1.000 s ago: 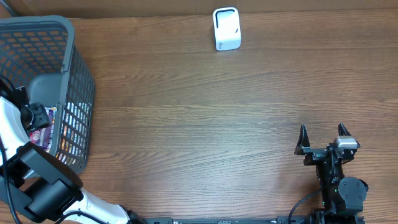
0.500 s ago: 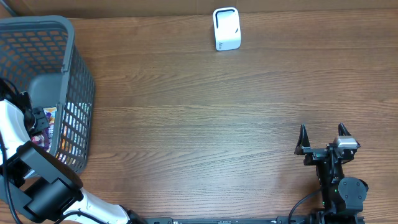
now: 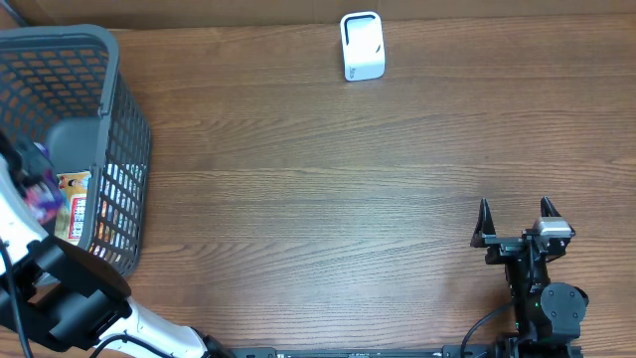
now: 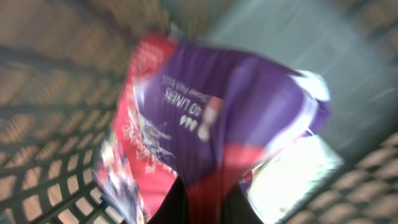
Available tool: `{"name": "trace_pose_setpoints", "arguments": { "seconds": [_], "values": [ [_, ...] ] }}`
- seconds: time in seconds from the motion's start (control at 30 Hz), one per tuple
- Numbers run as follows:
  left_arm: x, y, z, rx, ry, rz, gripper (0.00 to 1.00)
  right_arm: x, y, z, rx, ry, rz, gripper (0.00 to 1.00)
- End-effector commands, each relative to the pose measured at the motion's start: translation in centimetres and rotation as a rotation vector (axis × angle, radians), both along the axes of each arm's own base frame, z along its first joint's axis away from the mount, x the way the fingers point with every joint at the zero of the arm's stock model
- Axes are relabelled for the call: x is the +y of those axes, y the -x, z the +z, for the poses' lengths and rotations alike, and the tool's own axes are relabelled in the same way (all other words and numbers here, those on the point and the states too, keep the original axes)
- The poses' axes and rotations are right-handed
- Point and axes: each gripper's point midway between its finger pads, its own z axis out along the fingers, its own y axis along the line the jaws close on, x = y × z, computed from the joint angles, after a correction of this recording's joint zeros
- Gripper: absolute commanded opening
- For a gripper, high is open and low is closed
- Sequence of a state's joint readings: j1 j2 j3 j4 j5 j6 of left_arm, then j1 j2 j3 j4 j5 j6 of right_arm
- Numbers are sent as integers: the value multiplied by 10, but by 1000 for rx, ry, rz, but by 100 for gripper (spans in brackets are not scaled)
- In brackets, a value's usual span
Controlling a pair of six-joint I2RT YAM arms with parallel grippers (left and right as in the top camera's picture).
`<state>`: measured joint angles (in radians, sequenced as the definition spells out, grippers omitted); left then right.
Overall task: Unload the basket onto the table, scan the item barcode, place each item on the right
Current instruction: 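Grasp the purple-red pad pack in the basket with the left gripper, then lift the pad pack and carry it toward the white scanner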
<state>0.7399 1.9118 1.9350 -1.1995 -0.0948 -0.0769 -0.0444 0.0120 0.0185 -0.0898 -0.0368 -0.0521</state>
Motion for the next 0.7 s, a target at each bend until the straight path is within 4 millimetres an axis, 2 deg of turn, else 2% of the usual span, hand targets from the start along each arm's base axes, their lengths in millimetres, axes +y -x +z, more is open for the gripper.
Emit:
{"name": "trace_pose_setpoints", "arguments": {
  "seconds": [0.0, 0.17, 0.2, 0.27, 0.4, 0.5, 0.67],
  "values": [
    [-11, -33, 74, -272, 19, -4, 4, -1, 0, -1, -5, -2, -7, 100],
    [-64, -73, 161, -617, 152, -246, 4, -1, 0, -1, -6, -2, -7, 100],
    [-85, -80, 193, -723, 189, -345, 4, -1, 0, -1, -5, -2, -7, 100],
    [-105, -83, 220, -798, 199, -426, 4, -1, 0, -1, -5, -2, -7, 100],
    [-150, -84, 261, -894, 217, -577, 4, -1, 0, -1, -5, -2, -7, 100],
    [-199, -82, 288, -948, 235, -712, 4, -1, 0, -1, -5, -2, -7, 100],
    [-284, -78, 305, -959, 297, -900, 4, -1, 0, -1, -5, -2, -7, 100]
  ]
}}
